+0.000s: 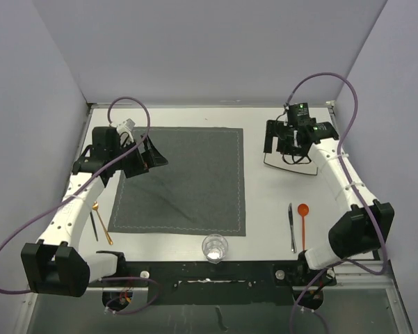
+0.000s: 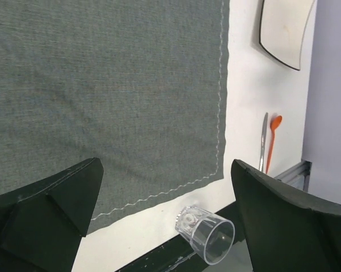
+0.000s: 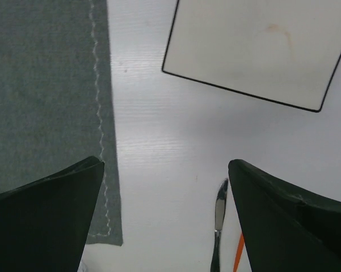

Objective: Set the dinner table for one person
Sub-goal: Adjust the napkin at the center of the board.

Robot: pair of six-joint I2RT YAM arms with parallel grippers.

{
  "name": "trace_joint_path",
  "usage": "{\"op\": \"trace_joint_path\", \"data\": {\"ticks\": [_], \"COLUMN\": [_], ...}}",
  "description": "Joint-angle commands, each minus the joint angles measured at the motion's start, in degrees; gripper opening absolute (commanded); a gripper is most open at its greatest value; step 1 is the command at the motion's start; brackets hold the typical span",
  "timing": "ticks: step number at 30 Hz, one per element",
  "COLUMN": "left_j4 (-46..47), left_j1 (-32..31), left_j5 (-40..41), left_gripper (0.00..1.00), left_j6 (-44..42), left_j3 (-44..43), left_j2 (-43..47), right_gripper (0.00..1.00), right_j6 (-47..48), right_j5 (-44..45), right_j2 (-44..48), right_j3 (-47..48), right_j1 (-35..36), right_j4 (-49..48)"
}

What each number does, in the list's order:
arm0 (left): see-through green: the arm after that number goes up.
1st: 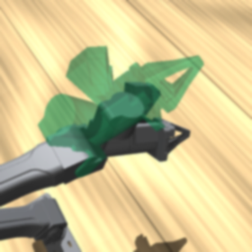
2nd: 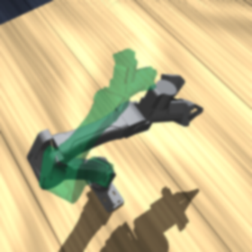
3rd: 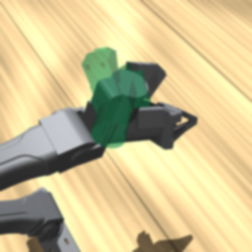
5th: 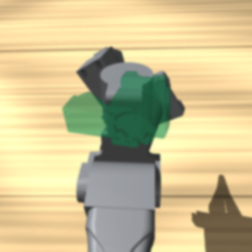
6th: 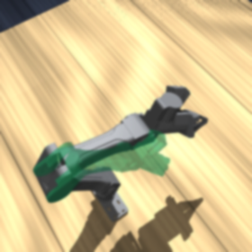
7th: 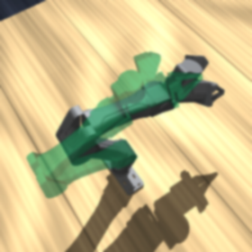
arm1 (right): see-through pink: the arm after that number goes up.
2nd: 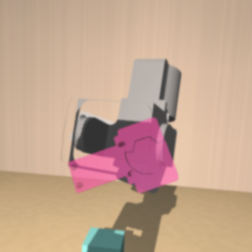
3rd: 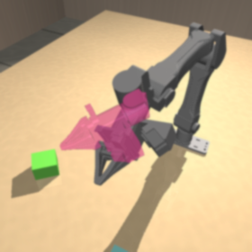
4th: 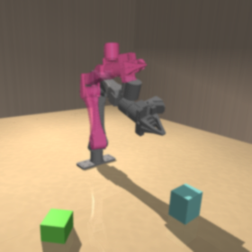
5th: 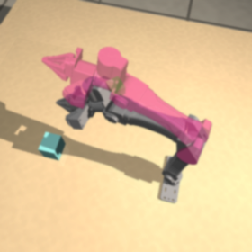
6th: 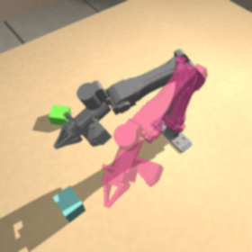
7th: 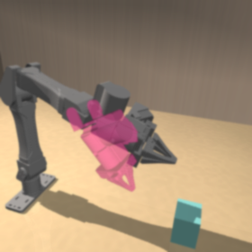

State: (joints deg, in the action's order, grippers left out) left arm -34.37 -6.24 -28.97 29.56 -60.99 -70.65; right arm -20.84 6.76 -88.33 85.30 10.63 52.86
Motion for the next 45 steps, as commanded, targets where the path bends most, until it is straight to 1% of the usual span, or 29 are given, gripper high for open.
{"op": "trace_joint_path", "data": {"ticks": [1,6,8,10,12,13,15,18,20,22,25,26,27,28,29,30,31,32,33,34,41,45], "left_j4": [-1.2,-2.97,-2.48,-1.48,1.3,3.23,5.64,7.78,5.72,1.9,-0.05,-0.08,-0.08,-0.41,-0.22,-0.22,-0.24,-0.49,-1.08,-1.87,-3.86,-3.54], "left_j1": [-0.5,-0.53,-0.6,-0.62,-0.66,-0.83,-0.96,-0.92,-0.89,-1.03,-1.13,-1.1,-1.14,-1.14,-1.14,-1.14,-1.14,-1.14,-1.14,-1.14,-1.05,-0.97], "left_j5": [6.19,8.54,7.31,6.15,3.23,3.07,5.64,8.27,8.25,6.94,7.26,7.62,8.13,9.81,10.07,10.13,9.88,9.79,10.46,11.22,12.46,12.74], "left_gripper": [0.98,0.98,0.98,0.98,0.98,0.98,0.98,0.98,0.98,0.98,0.98,0.98,0.98,0.98,0.97,0.88,0.7,0.38,0.09,0.0,0.0,0.0], "left_j6": [-2.29,-5.31,-5.92,-4.9,-3.85,-2.48,-0.63,0.83,0.03,-2.51,-4.72,-5.22,-5.7,-5.81,-6.09,-6.7,-7.3,-7.74,-7.96,-8.13,-9.5,-9.53], "left_j3": [-2.27,-2.79,-2.82,-2.57,-1.21,-0.21,1.57,3.18,1.61,-0.56,-1.05,-0.65,-0.2,0.07,0.33,0.26,-0.05,-0.57,-1.23,-1.92,-2.77,-1.66], "left_j2": [4.57,5.68,5.05,4.39,4.52,5.4,7.44,9.79,8.56,6.58,5.72,5.95,6.23,6.43,6.44,6.18,5.63,4.96,4.21,3.43,0.27,-1.21], "right_gripper": [0.98,0.98,0.98,0.98,0.98,0.98,0.98,0.98,0.98,0.98,0.98,1.0,0.98,0.91,0.75,0.51,0.29,0.08,0.0,0.0,0.0,0.0], "right_j6": [1.08,2.56,2.96,3.92,5.41,5.67,5.98,6.17,6.66,7.39,8.6,8.58,8.54,8.39,8.36,8.36,8.13,7.9,7.51,7.23,5.54,4.96], "right_j5": [-7.06,-11.99,-13.8,-16.63,-19.11,-19.45,-20.12,-20.85,-24.03,-27.57,-26.64,-25.96,-25.5,-25.18,-24.95,-24.32,-23.74,-23.36,-22.96,-22.63,-14.8,-8.17], "right_j2": [9.24,13.43,14.59,15.42,16.39,16.98,17.05,11.92,5.39,-0.22,-5.12,-6.39,-8.03,-10.01,-12.32,-15.08,-17.65,-20.44,-23.17,-25.54,-39.6,-45.25], "right_j3": [-2.55,-5.59,-6.79,-8.06,-9.72,-10.4,-11.29,-7.45,-3.17,0.27,1.59,2.08,2.97,4.45,6.47,8.79,11.32,13.63,16.27,18.54,32.23,37.55], "right_j1": [2.15,3.3,3.63,4.06,4.73,5.02,5.54,6.33,6.61,7.57,12.1,13.28,14.44,15.29,15.99,16.73,17.31,17.84,18.25,18.68,21.04,21.15], "right_j4": [-9.65,-13.47,-14.97,-17.01,-19.85,-21.08,-22.86,-19.31,-15.29,-12.96,-14.5,-15.29,-15.68,-15.46,-14.73,-13.6,-12.64,-11.74,-10.73,-10.03,-4.78,0.31]}}
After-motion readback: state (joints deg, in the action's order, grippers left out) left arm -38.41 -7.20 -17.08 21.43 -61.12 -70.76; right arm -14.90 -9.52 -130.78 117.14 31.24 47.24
